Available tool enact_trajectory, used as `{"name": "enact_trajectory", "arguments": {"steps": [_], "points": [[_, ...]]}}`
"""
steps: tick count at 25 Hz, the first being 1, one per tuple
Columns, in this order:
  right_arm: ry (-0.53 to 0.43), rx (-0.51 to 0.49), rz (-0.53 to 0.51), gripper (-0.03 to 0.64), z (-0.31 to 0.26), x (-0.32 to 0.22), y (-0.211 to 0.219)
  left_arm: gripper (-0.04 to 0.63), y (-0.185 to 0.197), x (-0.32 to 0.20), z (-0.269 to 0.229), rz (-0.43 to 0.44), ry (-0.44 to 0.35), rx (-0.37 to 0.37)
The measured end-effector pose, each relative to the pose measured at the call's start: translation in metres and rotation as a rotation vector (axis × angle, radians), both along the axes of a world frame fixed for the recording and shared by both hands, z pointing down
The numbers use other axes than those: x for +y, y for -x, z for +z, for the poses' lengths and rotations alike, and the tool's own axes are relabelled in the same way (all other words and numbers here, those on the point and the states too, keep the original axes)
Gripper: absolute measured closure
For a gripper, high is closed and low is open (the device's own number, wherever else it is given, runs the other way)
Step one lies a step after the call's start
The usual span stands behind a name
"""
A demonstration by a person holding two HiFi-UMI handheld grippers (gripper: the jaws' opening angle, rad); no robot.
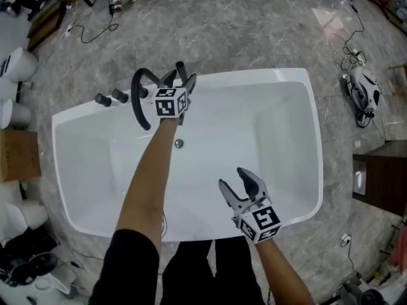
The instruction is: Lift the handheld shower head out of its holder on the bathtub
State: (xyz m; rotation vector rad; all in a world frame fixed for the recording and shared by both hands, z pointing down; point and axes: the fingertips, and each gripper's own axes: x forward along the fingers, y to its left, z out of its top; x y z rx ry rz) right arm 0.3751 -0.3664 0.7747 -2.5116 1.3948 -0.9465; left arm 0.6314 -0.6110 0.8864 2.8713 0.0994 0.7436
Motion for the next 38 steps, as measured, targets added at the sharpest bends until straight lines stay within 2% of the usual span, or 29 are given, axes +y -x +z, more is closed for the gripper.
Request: {"name": "enact_trajectory", "arguments": {"steps": [4, 11, 15, 19, 22, 26, 31, 38], "points": [[0.012, -0.002, 0.005, 0.397, 0.006, 0.011, 0.002, 0.321, -0.009, -0.005, 0.007, 0.0, 0.015, -0.014], [0.084, -0.031, 0.016, 0.396, 0.027, 0.043, 0.022, 0.328, -0.017, -0.009, 0.024, 0.001, -0.012, -0.068], [0.083, -0.033, 0.05, 0.397, 0.028, 0.047, 0.017, 0.378, -0.018, -0.008, 0.031, -0.001, -0.037, -0.119], [0.067, -0.032, 0.052, 0.397, 0.022, 0.042, 0.026, 0.463, -0.013, -0.017, 0.035, 0.006, -0.096, -0.183], [0.048, -0.035, 0.069, 0.397, 0.019, 0.042, 0.031, 0.466, -0.01, -0.025, 0.032, 0.015, -0.091, -0.215], [0.065, -0.005, 0.118, 0.397, 0.011, 0.047, 0.03, 0.468, -0.001, -0.025, 0.018, 0.015, -0.069, -0.167], [0.056, 0.021, 0.13, 0.397, -0.01, 0.047, 0.025, 0.468, 0.007, -0.008, -0.016, 0.07, -0.173, -0.07], [-0.028, 0.013, 0.13, 0.397, -0.059, 0.028, 0.046, 0.468, 0.014, 0.009, -0.086, 0.081, -0.2, -0.011]]}}
